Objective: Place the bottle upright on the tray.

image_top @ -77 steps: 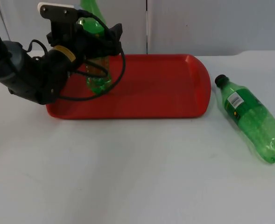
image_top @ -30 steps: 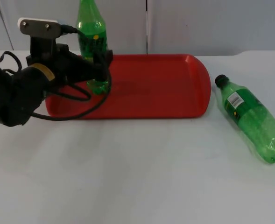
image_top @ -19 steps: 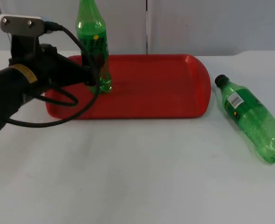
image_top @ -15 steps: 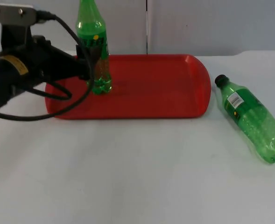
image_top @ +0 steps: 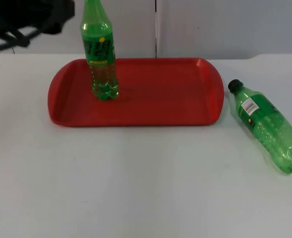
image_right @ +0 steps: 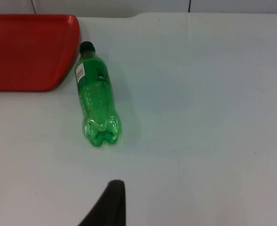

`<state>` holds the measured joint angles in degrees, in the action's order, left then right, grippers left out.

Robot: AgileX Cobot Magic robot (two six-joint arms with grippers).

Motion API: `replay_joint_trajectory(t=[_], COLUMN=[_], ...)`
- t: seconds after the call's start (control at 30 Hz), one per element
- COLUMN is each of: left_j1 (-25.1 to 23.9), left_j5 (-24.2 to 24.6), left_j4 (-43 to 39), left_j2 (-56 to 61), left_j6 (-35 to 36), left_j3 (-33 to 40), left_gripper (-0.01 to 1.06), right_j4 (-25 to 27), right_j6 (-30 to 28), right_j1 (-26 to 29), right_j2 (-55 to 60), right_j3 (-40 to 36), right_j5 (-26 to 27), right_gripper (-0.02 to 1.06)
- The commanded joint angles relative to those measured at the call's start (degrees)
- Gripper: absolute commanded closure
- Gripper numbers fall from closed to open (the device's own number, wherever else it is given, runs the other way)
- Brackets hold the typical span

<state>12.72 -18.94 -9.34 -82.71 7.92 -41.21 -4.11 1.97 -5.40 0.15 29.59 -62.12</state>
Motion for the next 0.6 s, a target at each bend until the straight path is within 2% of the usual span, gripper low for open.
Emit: replay_joint_trajectory(t=[0.0, 0.03, 0.17, 0.2, 0.3, 0.37, 0.53, 0.57], left_j1=[-0.1, -0.1, -0.1, -0.1, -0.1, -0.1, -0.1, -0.1], left_j5=[6.2, 6.2, 14.7, 14.7, 20.6, 21.8, 28.9, 28.9], left_j4=[0.1, 0.1, 0.3, 0.3, 0.3, 0.3, 1.4, 1.4], left_j2=[5.8, 5.8, 12.7, 12.7, 17.8, 19.2, 26.0, 26.0], left_j6=[0.0, 0.0, 0.0, 0.0, 0.0, 0.0, 0.0, 0.0], left_j3=[0.2, 0.2, 0.2, 0.2, 0.2, 0.2, 0.2, 0.2], left_gripper=[0.0, 0.0, 0.0, 0.0, 0.0, 0.0, 0.0, 0.0], right_j4=[0.1, 0.1, 0.1, 0.1, 0.1, 0.1, 0.1, 0.1], right_j6=[-0.2, -0.2, -0.2, -0.2, -0.2, -0.2, -0.2, -0.2], right_j1=[0.5, 0.5, 0.5, 0.5, 0.5, 0.5, 0.5, 0.5], right_j2=[-0.2, -0.2, -0.2, -0.2, -0.2, -0.2, -0.2, -0.2], right_j3=[-0.1, -0.1, -0.1, -0.1, -0.1, -0.1, -0.1, -0.1], right_j5=[0.4, 0.4, 0.4, 0.4, 0.4, 0.4, 0.4, 0.4], right_gripper=[0.0, 0.0, 0.0, 0.0, 0.0, 0.0, 0.0, 0.0])
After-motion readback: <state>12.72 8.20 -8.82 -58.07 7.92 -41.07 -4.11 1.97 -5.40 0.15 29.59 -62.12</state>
